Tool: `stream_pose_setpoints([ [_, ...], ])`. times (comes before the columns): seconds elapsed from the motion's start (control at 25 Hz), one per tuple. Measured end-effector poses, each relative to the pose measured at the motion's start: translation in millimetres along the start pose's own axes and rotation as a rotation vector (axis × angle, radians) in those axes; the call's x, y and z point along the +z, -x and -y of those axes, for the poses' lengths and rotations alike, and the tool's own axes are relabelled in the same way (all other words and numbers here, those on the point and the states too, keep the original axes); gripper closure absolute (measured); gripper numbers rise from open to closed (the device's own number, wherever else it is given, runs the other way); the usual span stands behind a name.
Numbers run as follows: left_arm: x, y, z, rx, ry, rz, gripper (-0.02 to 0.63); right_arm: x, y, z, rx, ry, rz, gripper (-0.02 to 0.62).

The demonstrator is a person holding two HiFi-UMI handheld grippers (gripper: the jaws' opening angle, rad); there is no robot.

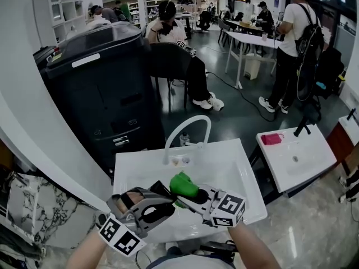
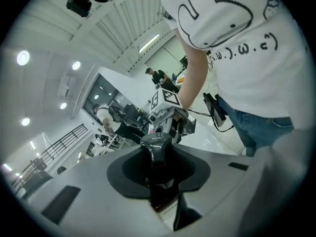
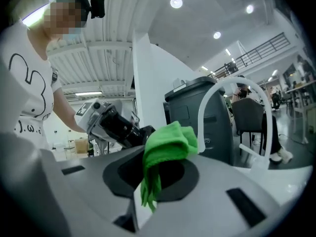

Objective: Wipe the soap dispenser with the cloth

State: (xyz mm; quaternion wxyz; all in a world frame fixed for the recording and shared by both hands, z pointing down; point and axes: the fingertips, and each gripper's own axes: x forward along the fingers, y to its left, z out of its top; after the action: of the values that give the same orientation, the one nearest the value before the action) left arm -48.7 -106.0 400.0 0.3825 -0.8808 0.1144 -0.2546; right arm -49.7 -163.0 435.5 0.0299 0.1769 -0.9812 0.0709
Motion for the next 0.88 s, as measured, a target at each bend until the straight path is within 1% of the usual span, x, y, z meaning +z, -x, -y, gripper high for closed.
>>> stream_pose_setpoints([
  [0.2,3.8,3.5,6.9,-0.026,-0.042,0.01,0.5,-25.5,-11.7,7.9,-0.017,0.009,-0.088,0.549],
  [0.32,-0.9,3.3,14.6,-0.049,-0.073,-0.003,0.5,-25.4,-8.8,9.0,-0.04,0.063,-0.122,0.549],
  [0.36,-2.8,3.0,18.7,-0.063,-0.097,-0.012,0.5,-21.8,-6.3,8.4,-0.049,0.088,-0.126,0.549],
  [0.44,-7.4,2.6,28.9,-0.099,-0.168,-0.034,0.5,-10.0,-1.4,3.5,-0.054,0.137,-0.116,0.549],
  [0.56,-13.5,2.0,43.2,-0.159,-0.305,-0.064,0.5,5.7,2.6,-12.4,-0.022,0.222,-0.108,0.549],
  [0.64,-13.6,2.0,47.9,-0.188,-0.371,-0.073,0.5,7.2,2.5,-21.5,-0.004,0.277,-0.133,0.549],
  [0.72,-11.7,2.9,49.5,-0.204,-0.395,-0.072,0.499,2.6,1.2,-22.4,-0.011,0.306,-0.162,0.549],
  [0.88,-11.2,3.7,50.9,-0.214,-0.414,-0.074,0.499,-9.8,-6.5,-10.5,-0.026,0.302,-0.191,0.55],
])
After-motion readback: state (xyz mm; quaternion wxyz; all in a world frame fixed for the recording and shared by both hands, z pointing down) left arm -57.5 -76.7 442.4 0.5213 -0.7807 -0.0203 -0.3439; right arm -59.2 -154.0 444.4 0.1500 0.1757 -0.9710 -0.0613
